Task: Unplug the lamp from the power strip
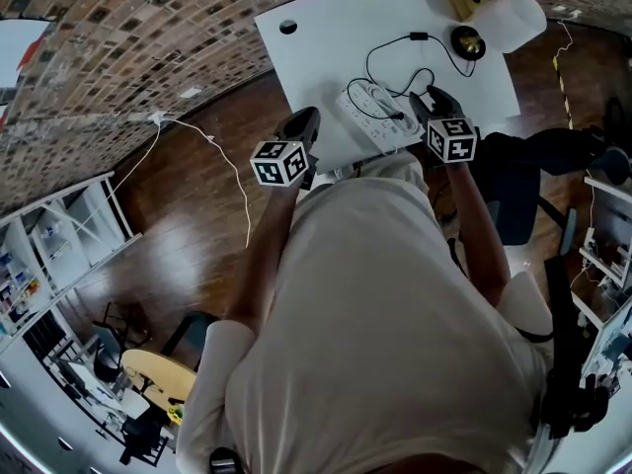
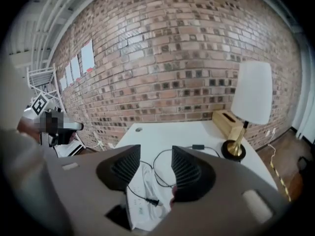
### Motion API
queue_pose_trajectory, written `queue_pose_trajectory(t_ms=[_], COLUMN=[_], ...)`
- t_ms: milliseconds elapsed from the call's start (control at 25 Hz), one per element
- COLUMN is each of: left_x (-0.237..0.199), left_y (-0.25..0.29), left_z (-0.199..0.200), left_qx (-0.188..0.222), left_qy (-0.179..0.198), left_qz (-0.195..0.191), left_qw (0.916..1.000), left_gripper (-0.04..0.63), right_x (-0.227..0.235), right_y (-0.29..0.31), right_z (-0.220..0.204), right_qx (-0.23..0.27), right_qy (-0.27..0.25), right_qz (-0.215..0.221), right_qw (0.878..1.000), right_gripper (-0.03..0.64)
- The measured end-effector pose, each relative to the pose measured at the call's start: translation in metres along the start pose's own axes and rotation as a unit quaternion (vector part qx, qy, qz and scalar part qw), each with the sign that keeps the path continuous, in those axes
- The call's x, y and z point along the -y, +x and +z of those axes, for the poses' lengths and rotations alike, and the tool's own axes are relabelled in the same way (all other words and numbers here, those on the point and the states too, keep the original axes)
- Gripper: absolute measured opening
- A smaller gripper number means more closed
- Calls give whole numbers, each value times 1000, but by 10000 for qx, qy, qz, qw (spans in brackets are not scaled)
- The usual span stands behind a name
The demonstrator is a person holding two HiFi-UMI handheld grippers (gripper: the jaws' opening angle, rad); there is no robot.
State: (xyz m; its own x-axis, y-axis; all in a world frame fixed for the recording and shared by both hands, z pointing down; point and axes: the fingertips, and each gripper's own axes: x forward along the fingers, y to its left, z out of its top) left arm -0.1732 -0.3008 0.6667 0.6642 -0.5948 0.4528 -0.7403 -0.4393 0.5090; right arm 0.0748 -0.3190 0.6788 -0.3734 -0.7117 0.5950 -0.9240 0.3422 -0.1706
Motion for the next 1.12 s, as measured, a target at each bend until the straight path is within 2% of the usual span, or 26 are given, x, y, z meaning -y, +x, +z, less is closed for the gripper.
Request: queue_pose_trajectory(t_ms=[160, 280, 440, 560, 720, 920, 1120], left_x=[13, 20, 26, 29, 26, 26, 23], left_y=[-18, -31, -49, -60, -65, -58, -59], left_z=[28, 46, 74, 97, 106, 89, 76], left_qx=[319, 494, 852, 1179, 1375, 1208, 1133], left_qy=[91, 294, 508, 682, 785, 815, 808], left_qz=[-164, -181, -173, -182, -93, -77, 155], left_qw=[9993, 9982, 9949, 9905, 9873, 9893, 9902], left_gripper=[6, 6, 6, 6, 6, 8, 12], right_x=[-21, -43, -73, -93, -107, -105, -93], right_y=[-19, -35, -56, -64, -59, -60, -64], right_z=[57, 95, 130, 145, 143, 126, 113], right_qx=[602, 1006, 1389, 1609, 1535, 1269, 1067], right_qy=[-517, -1083, -1604, -1752, -1755, -1764, -1652], right_qz=[74, 181, 295, 468, 618, 678, 770], right_qw=[9968, 9888, 9768, 9702, 9705, 9737, 9774], right_gripper=[189, 189, 189, 177, 172, 163, 152])
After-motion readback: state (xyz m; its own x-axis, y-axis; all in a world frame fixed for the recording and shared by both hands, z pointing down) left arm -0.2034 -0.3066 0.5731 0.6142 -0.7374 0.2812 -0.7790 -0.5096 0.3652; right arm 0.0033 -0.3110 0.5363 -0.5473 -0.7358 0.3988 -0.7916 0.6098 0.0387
